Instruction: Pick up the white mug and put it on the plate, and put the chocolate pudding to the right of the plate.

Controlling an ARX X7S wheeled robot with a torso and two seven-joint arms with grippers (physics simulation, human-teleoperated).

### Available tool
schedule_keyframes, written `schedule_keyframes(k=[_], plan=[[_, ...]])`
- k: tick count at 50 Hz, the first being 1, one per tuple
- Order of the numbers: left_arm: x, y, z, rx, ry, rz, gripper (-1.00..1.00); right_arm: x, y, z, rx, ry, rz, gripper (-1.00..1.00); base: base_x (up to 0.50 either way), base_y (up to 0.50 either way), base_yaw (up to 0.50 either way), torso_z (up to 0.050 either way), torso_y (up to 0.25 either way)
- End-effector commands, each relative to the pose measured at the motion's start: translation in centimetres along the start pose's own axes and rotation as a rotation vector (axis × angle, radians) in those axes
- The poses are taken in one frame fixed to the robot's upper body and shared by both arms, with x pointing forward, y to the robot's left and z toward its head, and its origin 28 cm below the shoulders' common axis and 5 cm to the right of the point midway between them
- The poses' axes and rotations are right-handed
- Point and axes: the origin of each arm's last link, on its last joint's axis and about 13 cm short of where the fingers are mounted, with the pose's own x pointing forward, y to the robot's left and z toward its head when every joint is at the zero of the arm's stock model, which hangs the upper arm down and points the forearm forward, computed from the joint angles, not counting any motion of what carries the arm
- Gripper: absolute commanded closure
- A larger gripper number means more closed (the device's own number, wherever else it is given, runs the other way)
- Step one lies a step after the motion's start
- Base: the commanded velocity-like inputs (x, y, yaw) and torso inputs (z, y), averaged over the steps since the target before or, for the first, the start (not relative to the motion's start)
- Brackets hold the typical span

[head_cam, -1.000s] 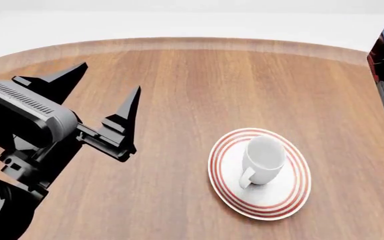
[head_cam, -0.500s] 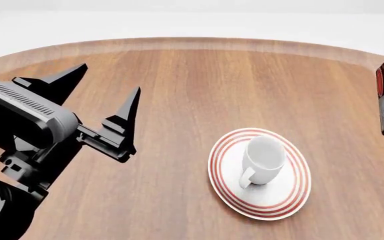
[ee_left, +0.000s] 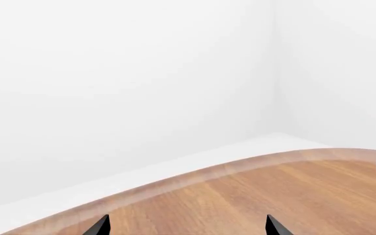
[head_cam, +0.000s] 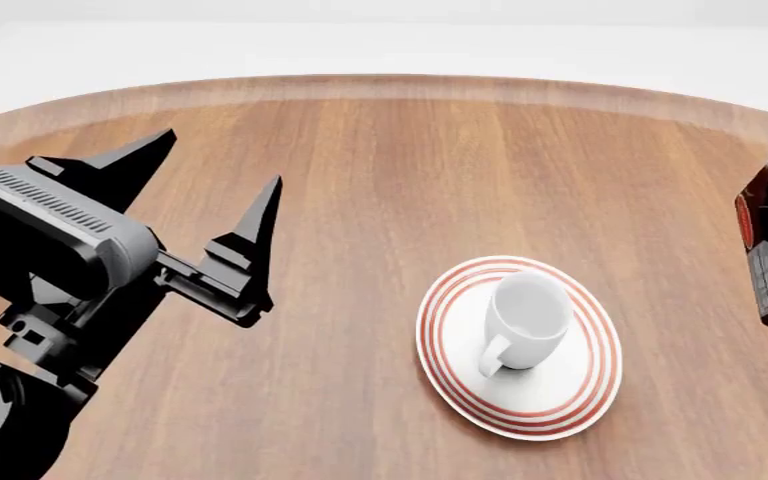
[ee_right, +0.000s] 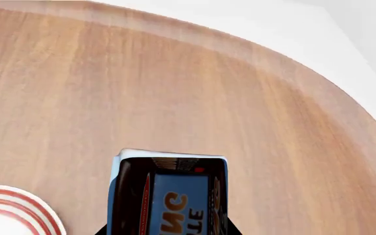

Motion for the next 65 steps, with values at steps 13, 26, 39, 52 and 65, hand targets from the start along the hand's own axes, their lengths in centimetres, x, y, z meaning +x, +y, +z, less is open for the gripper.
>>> schedule_keyframes(k=[13, 26, 39, 52, 65], plan=[[0.3, -0.2, 0.3, -0.007, -0.034, -0.028, -1.00, 1.2, 1.0, -2.2, -0.171, 0.122, 0.103, 1.00, 0.00, 0.00, 0.00, 0.000, 0.000], [0.3, -0.2, 0.2, -0.008, -0.032, -0.027, -1.00, 1.4, 0.7, -3.1, -0.160, 0.138, 0.089, 1.00, 0.00, 0.00, 0.00, 0.000, 0.000], [0.2, -0.3, 0.2, -0.005, -0.033, -0.028, -1.00, 2.0, 0.5, -4.6, -0.115, 0.138, 0.084, 1.00, 0.00, 0.00, 0.00, 0.000, 0.000], [0.1, -0.4, 0.2, -0.006, -0.031, -0.031, -1.00, 1.6, -0.4, -5.6, -0.087, 0.141, 0.053, 1.00, 0.00, 0.00, 0.00, 0.000, 0.000], [0.2, -0.4, 0.2, -0.002, -0.030, -0.034, -1.00, 1.6, -1.1, -6.9, -0.052, 0.145, 0.035, 1.00, 0.00, 0.00, 0.00, 0.000, 0.000]])
